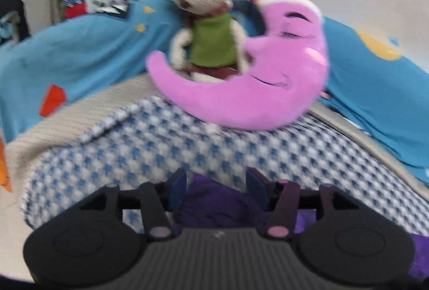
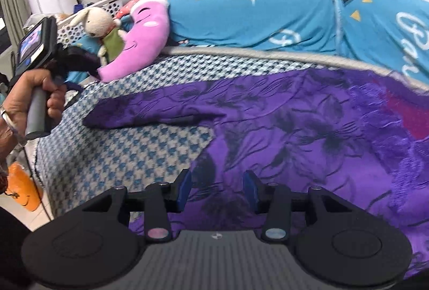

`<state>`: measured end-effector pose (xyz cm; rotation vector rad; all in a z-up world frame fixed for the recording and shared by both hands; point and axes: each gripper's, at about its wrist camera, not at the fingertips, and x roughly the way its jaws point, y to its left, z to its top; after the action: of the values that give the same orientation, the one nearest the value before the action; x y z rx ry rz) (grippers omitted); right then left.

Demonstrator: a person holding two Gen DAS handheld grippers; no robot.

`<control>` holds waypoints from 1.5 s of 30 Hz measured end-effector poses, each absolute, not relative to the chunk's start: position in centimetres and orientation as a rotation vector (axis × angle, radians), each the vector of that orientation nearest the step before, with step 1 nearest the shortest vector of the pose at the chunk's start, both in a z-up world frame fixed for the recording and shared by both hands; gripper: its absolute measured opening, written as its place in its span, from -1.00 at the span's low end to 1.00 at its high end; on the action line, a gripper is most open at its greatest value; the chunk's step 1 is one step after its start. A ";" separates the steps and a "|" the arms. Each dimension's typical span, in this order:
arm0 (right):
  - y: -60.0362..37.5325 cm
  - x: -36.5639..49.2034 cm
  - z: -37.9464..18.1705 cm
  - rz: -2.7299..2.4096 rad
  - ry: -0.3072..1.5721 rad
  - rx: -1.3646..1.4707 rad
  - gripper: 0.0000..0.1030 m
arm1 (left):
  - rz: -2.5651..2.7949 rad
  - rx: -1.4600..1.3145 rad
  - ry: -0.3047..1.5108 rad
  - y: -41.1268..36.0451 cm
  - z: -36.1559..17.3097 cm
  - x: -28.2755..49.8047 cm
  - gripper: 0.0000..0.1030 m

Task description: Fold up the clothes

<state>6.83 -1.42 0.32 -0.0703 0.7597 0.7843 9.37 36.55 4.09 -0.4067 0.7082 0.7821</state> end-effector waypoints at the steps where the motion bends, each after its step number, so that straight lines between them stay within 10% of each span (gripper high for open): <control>1: -1.1 6.7 0.1 0.788 0.762 -0.073 -0.16 | 0.755 -0.411 0.716 36.0 4.0 9.6 0.01; 18: 4.4 5.9 -3.0 0.715 0.740 -0.161 -0.11 | 0.485 -0.295 0.832 26.4 3.0 13.8 0.38; 27: 3.8 5.8 -2.3 0.753 0.711 -0.184 -0.84 | 0.380 -0.226 0.866 23.3 2.5 14.4 0.40; 35: 3.2 5.8 -2.5 0.834 0.771 -0.166 -0.76 | 0.307 -0.156 0.874 20.7 1.8 14.2 0.45; 39: 3.1 5.6 -1.6 0.877 0.770 -0.142 -0.21 | 0.265 -0.111 0.911 19.2 0.6 14.7 0.46; 45: 1.4 5.6 -0.6 0.878 0.763 -0.131 -0.17 | 0.320 -0.048 0.980 18.3 -1.6 15.4 0.54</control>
<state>5.60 1.36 -0.60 -0.1307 0.7634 0.8782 15.44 18.28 -1.65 -0.0482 0.9799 0.3195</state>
